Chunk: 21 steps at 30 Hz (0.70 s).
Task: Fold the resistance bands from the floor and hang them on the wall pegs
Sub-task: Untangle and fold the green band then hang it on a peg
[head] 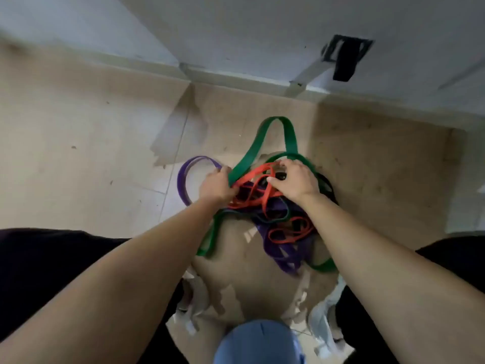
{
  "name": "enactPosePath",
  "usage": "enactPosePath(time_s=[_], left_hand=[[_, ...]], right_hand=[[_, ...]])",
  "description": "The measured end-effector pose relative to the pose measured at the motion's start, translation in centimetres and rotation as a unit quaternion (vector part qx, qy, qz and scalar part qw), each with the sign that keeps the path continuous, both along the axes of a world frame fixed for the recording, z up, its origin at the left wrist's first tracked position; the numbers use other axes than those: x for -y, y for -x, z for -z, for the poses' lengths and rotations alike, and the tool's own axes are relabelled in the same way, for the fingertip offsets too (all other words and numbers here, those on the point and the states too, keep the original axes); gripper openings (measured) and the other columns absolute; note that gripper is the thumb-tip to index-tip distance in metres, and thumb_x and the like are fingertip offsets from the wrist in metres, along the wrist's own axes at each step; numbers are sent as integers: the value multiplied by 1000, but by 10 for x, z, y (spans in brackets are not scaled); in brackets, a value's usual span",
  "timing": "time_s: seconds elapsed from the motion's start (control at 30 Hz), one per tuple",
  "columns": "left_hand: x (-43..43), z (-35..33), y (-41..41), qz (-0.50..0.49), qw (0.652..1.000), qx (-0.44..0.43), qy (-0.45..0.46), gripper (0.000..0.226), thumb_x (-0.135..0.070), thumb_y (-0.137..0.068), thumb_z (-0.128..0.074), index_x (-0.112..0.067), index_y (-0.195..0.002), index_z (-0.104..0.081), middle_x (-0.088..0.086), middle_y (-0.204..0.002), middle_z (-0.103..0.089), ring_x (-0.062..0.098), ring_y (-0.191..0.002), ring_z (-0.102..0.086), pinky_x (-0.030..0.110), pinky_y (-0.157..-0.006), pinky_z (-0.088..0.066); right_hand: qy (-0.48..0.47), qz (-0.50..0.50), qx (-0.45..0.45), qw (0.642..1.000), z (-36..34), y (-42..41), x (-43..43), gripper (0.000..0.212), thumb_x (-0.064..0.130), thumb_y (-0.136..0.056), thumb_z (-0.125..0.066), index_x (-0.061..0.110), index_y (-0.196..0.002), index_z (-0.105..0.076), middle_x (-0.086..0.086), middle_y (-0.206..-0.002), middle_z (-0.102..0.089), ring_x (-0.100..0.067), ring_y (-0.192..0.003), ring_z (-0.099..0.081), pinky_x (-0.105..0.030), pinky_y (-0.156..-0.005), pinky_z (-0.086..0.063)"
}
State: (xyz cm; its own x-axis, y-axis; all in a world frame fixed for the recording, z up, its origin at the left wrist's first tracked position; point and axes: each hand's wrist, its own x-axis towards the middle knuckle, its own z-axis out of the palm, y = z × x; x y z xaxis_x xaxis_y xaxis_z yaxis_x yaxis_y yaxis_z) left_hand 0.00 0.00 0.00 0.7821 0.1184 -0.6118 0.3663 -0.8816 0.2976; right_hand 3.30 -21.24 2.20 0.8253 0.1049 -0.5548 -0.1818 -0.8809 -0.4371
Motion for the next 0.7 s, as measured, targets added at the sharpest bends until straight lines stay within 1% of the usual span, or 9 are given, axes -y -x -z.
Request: enactPosePath(time_s=[0.1,0.17,0.23,0.3,0.37,0.47,0.53,0.6,0.7], left_hand=[[-2,32,5,34,999,-17,-31,76,-35,-80,-77,-20,-145,-39,11,-139,-49,33,-115,-59,45,-91,-55],[-3,39,13,29,999,-11,-34,83,-31,-79,-80,-18,-149,-37,12,-141,-46,34,-116,-59,43,-92,-54],[-8,40,15,20,1000,3,-16,76,-22,-79,-81,-18,-145,-45,11,-136,-52,31,-115,-61,37,-94,-52],[-17,33,16,26,1000,6,-7,62,-18,-78,-80,-17,-135,-57,9,-129,-60,30,-114,-62,36,-98,-52],[-27,19,15,5,1000,5,-9,42,-20,-78,-80,-14,-118,-67,8,-115,-70,29,-106,-67,39,-93,-55],[-32,-22,14,-14,999,25,-28,21,-20,-77,-80,-17,-96,-75,3,-84,-72,16,-75,-67,26,-62,-53],[-33,-53,6,-14,998,65,-16,25,-19,-79,-76,-17,-104,-77,4,-91,-76,20,-83,-69,25,-68,-50],[-35,-86,-5,-9,992,123,-5,31,-22,-81,-75,-18,-111,-76,4,-106,-76,23,-99,-69,25,-80,-49],[-28,-139,-17,30,981,188,42,25,-21,-85,-72,-17,-110,-78,3,-104,-76,21,-94,-68,25,-79,-46]], right_hand=[[2,-7,-4,1000,28,-4,-1,38,38,-86,-72,21,-119,-66,-3,-117,-69,-27,-111,-64,-36,-89,-52],[-4,2,-22,1000,38,0,0,34,33,-86,-72,19,-117,-68,-4,-115,-71,-27,-111,-65,-34,-91,-51],[-23,20,-31,999,40,4,1,29,29,-84,-74,19,-112,-71,-3,-115,-71,-26,-110,-65,-32,-92,-49],[-16,31,-20,999,38,10,5,6,23,-83,-73,25,-89,-74,-2,-108,-73,-27,-105,-66,-31,-88,-50],[-15,42,1,999,33,21,12,20,17,-83,-66,28,-67,-69,-4,-99,-75,-31,-99,-68,-31,-84,-52],[-19,35,2,999,10,36,24,10,21,-82,-73,27,-73,-72,-5,-97,-76,-28,-98,-69,-31,-87,-53],[-34,34,20,999,-14,33,28,3,24,-81,-76,25,-82,-73,-6,-102,-75,-26,-102,-68,-30,-90,-52],[-58,26,52,997,-45,24,26,20,23,-85,-73,16,-104,-74,-6,-103,-71,-26,-101,-66,-26,-82,-47],[-104,0,105,989,-98,15,14,40,26,-88,-73,13,-124,-64,-6,-106,-67,-23,-95,-63,-27,-80,-46]])
